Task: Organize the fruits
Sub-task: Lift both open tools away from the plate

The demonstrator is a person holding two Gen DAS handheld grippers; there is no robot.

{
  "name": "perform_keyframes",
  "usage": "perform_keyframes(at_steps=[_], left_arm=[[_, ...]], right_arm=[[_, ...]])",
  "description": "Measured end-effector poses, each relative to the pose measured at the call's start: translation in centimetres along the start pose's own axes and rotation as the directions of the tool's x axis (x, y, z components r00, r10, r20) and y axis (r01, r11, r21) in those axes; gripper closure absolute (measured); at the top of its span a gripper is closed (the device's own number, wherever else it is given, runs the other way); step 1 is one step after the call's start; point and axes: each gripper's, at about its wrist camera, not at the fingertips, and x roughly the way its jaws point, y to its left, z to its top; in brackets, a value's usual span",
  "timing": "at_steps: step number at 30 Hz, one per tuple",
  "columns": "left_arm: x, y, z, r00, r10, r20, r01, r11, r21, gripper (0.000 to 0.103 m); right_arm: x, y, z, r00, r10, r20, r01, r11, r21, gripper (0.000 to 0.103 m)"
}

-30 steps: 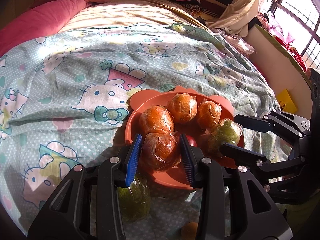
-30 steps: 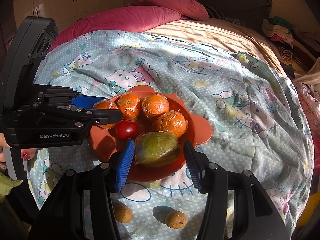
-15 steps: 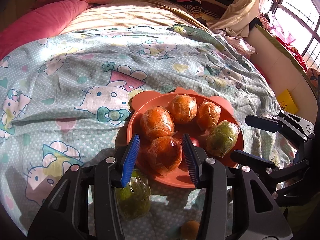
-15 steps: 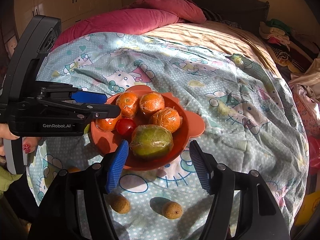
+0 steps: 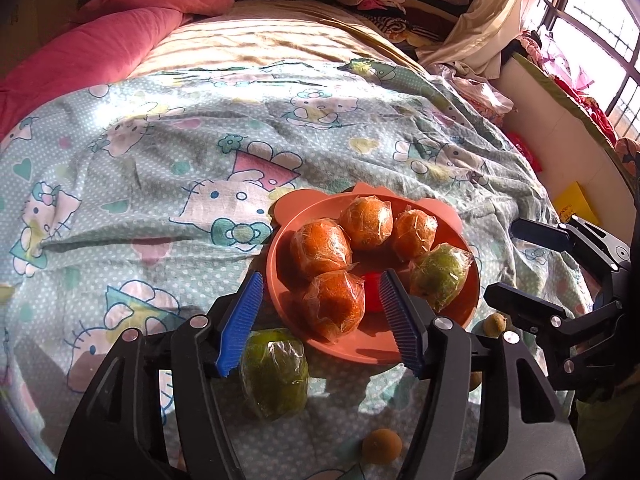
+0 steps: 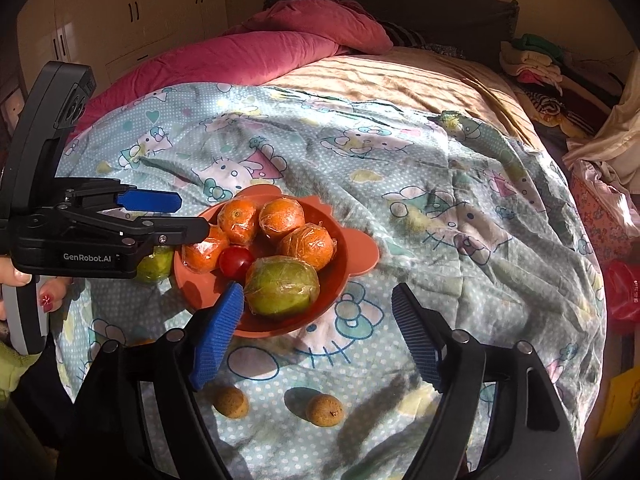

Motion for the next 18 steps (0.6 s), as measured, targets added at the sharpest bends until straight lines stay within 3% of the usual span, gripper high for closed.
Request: perform_keyframes(at_steps=[10, 18], left_arm=[[-1.5, 0.2, 0.0, 0.999, 0.018, 0.030, -0.018, 1.000, -0.005, 0.025], [-2.4, 0.5, -0.3, 0.998, 0.030, 0.046, -0.029, 0.999, -0.015, 0.017]], right_arm=[[-1.3, -0.9, -0.1, 0.999, -0.017, 0.034, 0.016, 0.999, 0.041, 0.017], [-2.2, -1.0, -0.1, 0.998, -0.030, 0.059, 0.027, 0.998, 0.057, 0.012]])
